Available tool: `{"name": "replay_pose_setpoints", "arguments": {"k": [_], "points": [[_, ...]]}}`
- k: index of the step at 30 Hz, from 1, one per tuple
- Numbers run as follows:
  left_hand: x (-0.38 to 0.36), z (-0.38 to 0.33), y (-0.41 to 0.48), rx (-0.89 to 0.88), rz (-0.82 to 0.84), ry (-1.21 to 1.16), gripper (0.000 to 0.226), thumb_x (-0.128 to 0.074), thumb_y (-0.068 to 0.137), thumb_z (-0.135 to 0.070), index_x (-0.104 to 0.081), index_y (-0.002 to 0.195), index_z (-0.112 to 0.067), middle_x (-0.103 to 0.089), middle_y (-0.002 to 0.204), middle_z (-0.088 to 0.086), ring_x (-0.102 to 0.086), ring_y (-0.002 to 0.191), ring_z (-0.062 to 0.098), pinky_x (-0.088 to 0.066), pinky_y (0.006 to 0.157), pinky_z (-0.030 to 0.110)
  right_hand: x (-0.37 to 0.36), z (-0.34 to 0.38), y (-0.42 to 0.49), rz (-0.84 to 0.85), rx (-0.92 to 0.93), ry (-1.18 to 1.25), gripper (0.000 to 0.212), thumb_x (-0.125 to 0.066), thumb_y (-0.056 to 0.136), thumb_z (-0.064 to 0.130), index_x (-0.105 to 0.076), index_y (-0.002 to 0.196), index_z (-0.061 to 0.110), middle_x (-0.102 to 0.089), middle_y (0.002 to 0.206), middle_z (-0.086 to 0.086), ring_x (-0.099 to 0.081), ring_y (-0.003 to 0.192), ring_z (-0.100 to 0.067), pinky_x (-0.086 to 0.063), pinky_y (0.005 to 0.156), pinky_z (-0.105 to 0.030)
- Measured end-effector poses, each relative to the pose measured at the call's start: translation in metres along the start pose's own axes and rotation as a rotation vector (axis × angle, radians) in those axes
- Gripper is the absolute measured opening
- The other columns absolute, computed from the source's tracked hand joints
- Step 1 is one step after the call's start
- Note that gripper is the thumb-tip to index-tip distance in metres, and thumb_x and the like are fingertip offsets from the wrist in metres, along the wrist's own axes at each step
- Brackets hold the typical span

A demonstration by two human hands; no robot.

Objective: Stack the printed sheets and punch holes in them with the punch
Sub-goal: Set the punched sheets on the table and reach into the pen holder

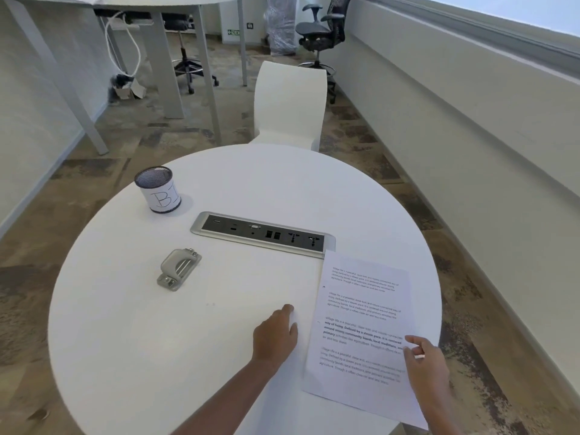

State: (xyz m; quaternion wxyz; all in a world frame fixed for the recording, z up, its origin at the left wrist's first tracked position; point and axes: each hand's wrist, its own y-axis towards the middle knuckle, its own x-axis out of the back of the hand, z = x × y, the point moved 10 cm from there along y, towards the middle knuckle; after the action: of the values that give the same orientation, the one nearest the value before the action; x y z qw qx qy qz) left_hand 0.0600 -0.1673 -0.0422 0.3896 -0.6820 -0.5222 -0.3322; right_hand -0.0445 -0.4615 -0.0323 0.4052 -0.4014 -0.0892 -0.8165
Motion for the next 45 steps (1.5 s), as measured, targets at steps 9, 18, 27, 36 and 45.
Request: {"name": "replay_pose_setpoints", "arguments": {"k": [9, 18, 27, 36, 45], "points": [[0.057, 0.078, -0.007, -0.010, -0.146, 0.050, 0.033, -0.036, 0.092, -0.020, -0.053, 0.120, -0.027, -0.062, 0.112, -0.006, -0.063, 0.094, 0.014, -0.046, 0.073, 0.024, -0.086, 0.079, -0.044, 0.116, 0.120, 0.097, 0.016, -0.054, 0.085, 0.002, -0.067, 0.091, 0.007, -0.060, 0.090, -0.016, -0.054, 0.074, -0.023, -0.038, 0.070, -0.029], [0.118, 0.176, -0.004, -0.008, -0.189, 0.089, 0.015, -0.062, 0.076, -0.001, -0.070, 0.082, -0.012, -0.067, 0.073, 0.009, -0.065, 0.065, 0.028, -0.051, 0.051, 0.033, -0.192, 0.165, -0.098, 0.260, 0.201, 0.108, 0.016, -0.054, 0.084, 0.001, -0.068, 0.088, 0.008, -0.060, 0.089, -0.009, -0.054, 0.070, -0.014, -0.036, 0.061, -0.017], [0.168, 0.251, 0.008, -0.057, -0.305, 0.232, 0.036, -0.033, 0.073, -0.017, -0.068, 0.077, -0.012, -0.065, 0.072, 0.006, -0.063, 0.060, 0.025, -0.049, 0.049, 0.028, -0.254, 0.209, -0.123, 0.319, 0.222, 0.068, 0.014, -0.057, 0.086, 0.008, -0.067, 0.094, 0.011, -0.062, 0.095, -0.006, -0.056, 0.079, -0.013, -0.040, 0.074, -0.018], [0.185, 0.286, 0.046, -0.065, -0.212, 0.250, 0.046, -0.030, 0.080, -0.016, -0.068, 0.100, 0.002, -0.068, 0.104, 0.023, -0.066, 0.099, 0.038, -0.056, 0.080, 0.045, -0.268, 0.237, -0.128, 0.261, 0.335, -0.098, 0.013, -0.061, 0.085, 0.014, -0.071, 0.091, 0.012, -0.062, 0.085, -0.005, -0.060, 0.086, -0.018, -0.042, 0.071, -0.022], [0.189, 0.293, 0.066, -0.068, -0.226, 0.136, 0.044, -0.029, 0.081, -0.012, -0.065, 0.102, 0.003, -0.064, 0.110, 0.024, -0.060, 0.107, 0.041, -0.051, 0.089, 0.051, -0.269, 0.246, -0.134, 0.214, 0.408, -0.252, 0.015, -0.051, 0.090, 0.015, -0.066, 0.089, 0.012, -0.061, 0.091, -0.003, -0.056, 0.091, -0.019, -0.047, 0.071, -0.031]]}}
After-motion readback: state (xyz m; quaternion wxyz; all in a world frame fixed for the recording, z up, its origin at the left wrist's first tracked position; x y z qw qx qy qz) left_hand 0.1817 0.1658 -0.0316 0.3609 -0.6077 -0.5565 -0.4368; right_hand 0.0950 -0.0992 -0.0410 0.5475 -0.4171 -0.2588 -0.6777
